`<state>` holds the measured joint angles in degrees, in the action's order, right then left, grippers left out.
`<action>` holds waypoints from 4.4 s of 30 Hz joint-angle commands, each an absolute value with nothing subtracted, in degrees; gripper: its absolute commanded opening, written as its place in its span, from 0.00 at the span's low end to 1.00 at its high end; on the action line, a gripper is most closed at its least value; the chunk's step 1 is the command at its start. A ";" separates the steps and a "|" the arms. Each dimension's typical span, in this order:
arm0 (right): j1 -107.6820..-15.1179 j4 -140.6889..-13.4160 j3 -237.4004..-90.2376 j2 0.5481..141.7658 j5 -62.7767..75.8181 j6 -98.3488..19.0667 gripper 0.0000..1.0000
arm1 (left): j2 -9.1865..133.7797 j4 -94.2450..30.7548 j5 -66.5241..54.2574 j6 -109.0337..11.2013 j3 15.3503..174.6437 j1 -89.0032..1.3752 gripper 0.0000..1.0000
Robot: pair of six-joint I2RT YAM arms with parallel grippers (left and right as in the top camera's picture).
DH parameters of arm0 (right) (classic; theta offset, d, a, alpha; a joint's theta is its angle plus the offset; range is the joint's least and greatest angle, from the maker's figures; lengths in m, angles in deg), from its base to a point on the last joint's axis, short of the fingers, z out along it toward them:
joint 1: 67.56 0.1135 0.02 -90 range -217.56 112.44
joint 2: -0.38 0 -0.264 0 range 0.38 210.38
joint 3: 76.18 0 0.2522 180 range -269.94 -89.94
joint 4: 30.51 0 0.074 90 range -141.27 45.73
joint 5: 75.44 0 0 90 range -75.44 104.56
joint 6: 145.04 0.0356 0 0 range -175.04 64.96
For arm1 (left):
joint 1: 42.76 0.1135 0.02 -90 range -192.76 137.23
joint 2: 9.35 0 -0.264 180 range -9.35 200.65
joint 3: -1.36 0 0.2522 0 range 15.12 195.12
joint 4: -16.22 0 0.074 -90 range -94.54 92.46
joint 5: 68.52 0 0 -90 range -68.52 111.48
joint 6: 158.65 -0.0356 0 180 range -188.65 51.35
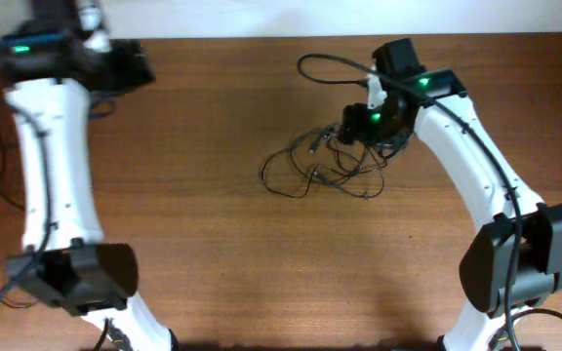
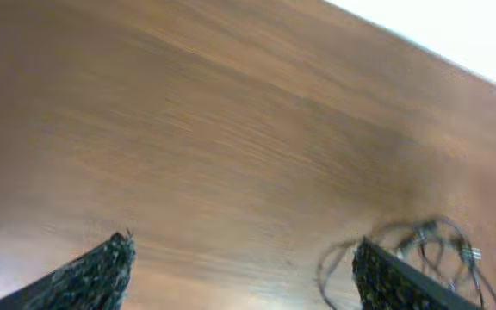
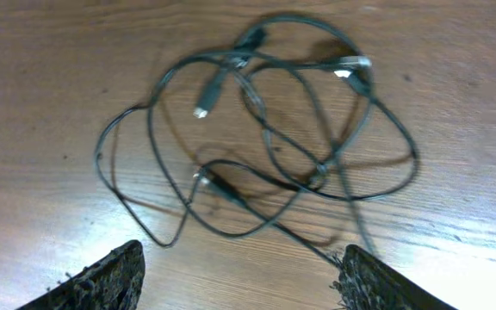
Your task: Untangle cables
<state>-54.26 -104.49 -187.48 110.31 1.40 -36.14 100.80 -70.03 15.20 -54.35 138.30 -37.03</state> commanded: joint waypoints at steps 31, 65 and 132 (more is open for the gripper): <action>-70.15 -112.89 -187.22 110.42 -1.29 -41.13 0.78 | 107.22 -43.25 11.81 -58.98 106.82 -76.39 0.53; -70.15 -113.32 -187.22 110.42 -1.29 -41.13 0.78 | 108.10 -35.93 12.99 -65.04 94.01 -78.66 0.44; -70.15 -113.50 -187.22 110.42 -1.27 -41.32 0.79 | 83.60 -39.62 -13.13 -55.75 110.28 -59.37 0.00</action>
